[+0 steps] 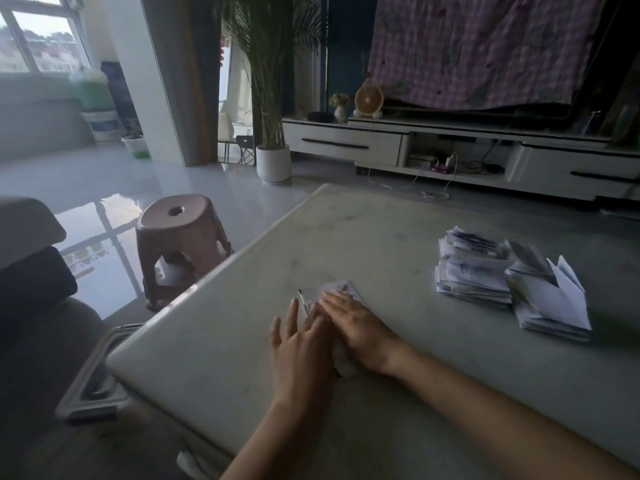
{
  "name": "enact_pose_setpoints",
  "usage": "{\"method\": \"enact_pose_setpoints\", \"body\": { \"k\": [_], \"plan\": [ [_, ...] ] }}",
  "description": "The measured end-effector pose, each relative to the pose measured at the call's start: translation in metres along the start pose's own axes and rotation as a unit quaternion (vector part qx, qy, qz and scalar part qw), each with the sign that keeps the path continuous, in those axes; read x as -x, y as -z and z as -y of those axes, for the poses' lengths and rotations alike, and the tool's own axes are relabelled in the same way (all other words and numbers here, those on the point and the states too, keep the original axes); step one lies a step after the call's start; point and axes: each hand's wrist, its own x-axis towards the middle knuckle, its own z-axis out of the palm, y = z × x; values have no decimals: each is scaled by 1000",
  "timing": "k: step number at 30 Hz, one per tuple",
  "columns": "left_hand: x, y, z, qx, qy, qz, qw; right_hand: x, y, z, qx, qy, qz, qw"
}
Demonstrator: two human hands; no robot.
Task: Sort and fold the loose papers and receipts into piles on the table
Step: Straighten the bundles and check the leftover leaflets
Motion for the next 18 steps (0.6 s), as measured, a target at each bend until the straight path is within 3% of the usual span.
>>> {"method": "enact_pose_setpoints", "body": {
  "k": [2,9,13,18],
  "plan": [
    [-1,0,6,-20,5,56,998,2,0,2,19,2,8,1000],
    [-6,11,9,-171,-53,84,980,3,7,9,49,-17,23,998],
    [-3,2,13,-93,-18,85,992,3,4,9,102,2,30,994],
    [-1,-3,11,-73,-20,54,996,6,6,9,97,-6,51,994]
  ]
}}
